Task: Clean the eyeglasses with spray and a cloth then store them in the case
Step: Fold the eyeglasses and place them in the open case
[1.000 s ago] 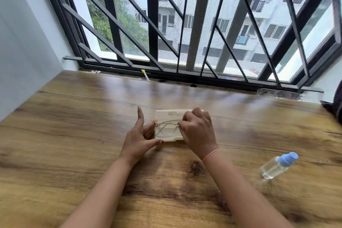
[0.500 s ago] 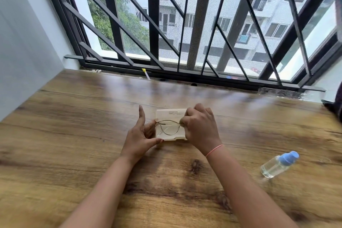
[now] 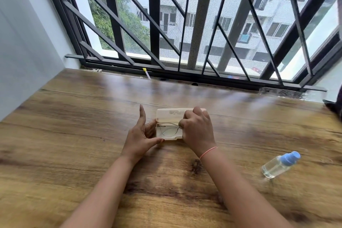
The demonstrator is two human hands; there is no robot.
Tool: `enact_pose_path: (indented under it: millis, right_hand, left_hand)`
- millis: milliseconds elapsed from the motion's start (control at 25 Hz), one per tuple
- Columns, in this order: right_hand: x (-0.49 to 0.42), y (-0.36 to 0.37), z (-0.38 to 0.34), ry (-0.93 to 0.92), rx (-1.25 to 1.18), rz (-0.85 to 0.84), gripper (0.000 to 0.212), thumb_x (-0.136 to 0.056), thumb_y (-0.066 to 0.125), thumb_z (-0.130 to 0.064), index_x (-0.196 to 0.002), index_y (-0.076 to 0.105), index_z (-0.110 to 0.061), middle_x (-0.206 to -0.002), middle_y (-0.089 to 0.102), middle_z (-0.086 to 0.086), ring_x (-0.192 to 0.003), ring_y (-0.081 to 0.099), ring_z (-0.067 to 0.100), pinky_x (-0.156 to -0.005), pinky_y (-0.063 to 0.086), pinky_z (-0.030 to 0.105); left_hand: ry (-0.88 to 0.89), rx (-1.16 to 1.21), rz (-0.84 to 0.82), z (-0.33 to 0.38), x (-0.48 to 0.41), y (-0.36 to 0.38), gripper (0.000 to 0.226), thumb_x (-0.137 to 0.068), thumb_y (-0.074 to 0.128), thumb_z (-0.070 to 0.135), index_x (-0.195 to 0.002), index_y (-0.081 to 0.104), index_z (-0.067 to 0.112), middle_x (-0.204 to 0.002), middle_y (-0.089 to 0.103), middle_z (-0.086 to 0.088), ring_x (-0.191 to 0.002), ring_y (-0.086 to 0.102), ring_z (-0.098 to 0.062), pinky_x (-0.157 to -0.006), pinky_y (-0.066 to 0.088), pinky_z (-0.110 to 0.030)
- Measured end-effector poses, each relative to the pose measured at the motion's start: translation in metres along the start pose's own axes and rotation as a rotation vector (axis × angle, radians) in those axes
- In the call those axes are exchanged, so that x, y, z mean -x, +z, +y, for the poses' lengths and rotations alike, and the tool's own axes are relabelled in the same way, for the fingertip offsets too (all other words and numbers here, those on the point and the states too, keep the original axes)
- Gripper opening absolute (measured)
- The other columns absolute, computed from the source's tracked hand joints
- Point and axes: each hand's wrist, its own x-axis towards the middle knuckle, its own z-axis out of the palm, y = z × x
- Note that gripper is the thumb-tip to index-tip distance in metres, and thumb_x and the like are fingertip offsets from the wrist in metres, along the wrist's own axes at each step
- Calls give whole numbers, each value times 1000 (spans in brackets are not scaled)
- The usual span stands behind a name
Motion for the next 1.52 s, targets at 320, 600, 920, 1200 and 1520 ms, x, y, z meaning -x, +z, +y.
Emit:
enact_pose_path:
  millis: [320, 600, 920, 1200, 1520]
  right_hand:
    - [10, 13, 11, 39, -244, 197, 14, -69, 70, -7, -76, 75, -18, -67, 63, -3, -71, 53, 22, -61, 47, 34]
    - [38, 33, 28, 920, -1306, 359, 31, -93, 51, -13, -123, 58, -11, -124, 62, 6, -116, 56, 18, -103, 44, 37]
    - [39, 34, 24, 745, -1402, 173, 36, -95, 42, -3, -131, 45, 1, -139, 45, 4, -130, 40, 9, -114, 28, 31]
    - [39, 38, 27, 690, -1451, 161, 36, -95, 42, -4, -131, 45, 0, -135, 46, 0, -130, 41, 11, -115, 28, 36]
    - [1, 40, 21, 608, -1550, -53, 40, -94, 40, 2, -134, 38, 5, -143, 41, 12, -133, 36, 17, -114, 25, 30]
  left_hand:
    - [-21, -17, -8, 2, 0, 1, 128, -63, 78, -8, -143, -11, 36, -134, 48, -18, -124, 50, -16, -108, 34, -49]
    - [-31, -15, -11, -1, -1, -2, 128, -61, 78, -7, -142, -9, 41, -136, 45, -23, -128, 46, -20, -109, 31, -53]
    - [-27, -3, -8, 6, 0, 1, 120, -66, 67, -21, -145, -9, 29, -138, 42, -22, -122, 49, -7, -109, 32, -44]
    - [-10, -103, 21, 9, 1, 1, 116, -69, 68, -17, -145, -7, 28, -139, 42, -18, -116, 45, 12, -110, 32, -38]
    - [-32, -151, 297, 8, 24, 9, 111, -70, 71, -11, -146, -3, 22, -138, 46, -12, -124, 45, -10, -106, 37, -29]
